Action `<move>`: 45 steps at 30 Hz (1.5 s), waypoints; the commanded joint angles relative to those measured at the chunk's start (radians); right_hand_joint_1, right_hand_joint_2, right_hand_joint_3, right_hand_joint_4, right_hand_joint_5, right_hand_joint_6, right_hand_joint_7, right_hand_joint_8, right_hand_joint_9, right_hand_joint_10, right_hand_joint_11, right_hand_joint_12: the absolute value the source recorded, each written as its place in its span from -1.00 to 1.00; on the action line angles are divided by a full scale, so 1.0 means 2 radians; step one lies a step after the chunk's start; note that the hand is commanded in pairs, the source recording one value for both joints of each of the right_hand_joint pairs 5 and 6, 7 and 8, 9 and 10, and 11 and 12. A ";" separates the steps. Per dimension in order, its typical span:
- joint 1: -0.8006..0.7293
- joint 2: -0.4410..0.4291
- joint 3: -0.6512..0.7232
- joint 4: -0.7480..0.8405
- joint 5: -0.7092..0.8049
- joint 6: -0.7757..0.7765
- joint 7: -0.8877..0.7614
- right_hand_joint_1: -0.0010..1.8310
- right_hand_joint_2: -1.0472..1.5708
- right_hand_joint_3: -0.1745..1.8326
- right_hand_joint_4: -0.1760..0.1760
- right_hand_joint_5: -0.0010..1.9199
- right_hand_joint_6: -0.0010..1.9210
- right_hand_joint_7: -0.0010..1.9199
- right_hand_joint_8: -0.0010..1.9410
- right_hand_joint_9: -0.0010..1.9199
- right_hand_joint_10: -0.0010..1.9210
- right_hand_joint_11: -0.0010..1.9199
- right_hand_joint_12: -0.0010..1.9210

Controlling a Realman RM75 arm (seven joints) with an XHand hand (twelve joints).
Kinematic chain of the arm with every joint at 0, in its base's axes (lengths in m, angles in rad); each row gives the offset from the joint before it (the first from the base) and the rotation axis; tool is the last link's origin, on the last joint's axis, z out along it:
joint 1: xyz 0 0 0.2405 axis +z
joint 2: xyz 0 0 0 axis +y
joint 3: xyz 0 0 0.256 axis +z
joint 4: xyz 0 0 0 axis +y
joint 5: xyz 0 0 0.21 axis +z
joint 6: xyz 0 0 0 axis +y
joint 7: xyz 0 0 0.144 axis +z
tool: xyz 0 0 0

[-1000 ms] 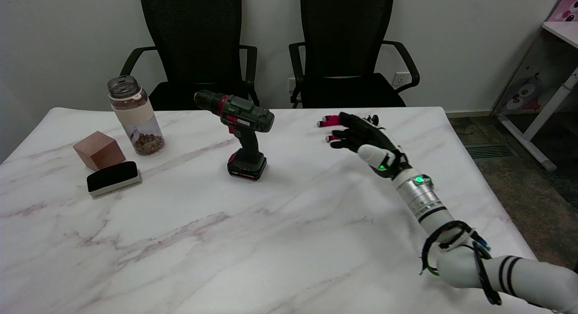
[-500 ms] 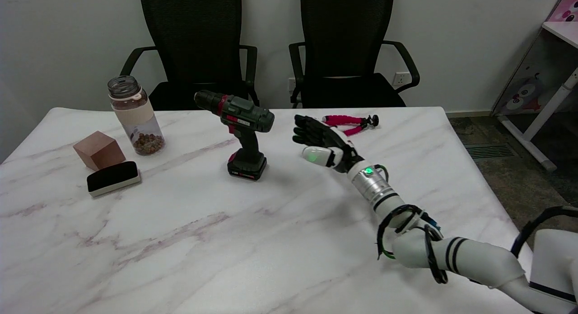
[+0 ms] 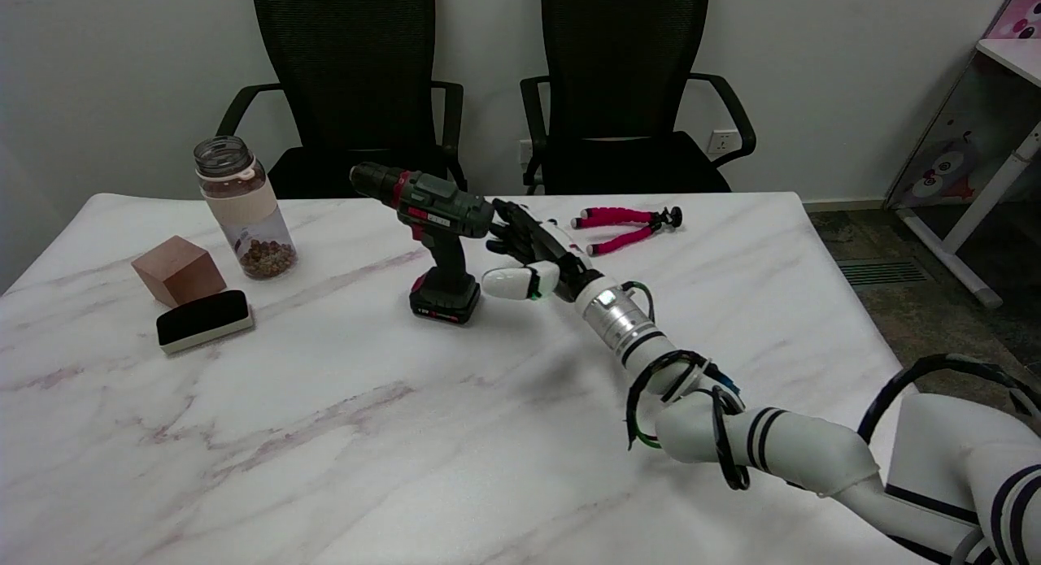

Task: Pick up the power screwdriver.

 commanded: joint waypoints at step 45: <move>0.064 -0.138 -0.003 0.125 0.010 -0.038 -0.049 -0.07 -0.32 -0.17 -0.40 -1.00 -1.00 -1.00 -1.00 -0.86 -0.86 -0.75 -0.75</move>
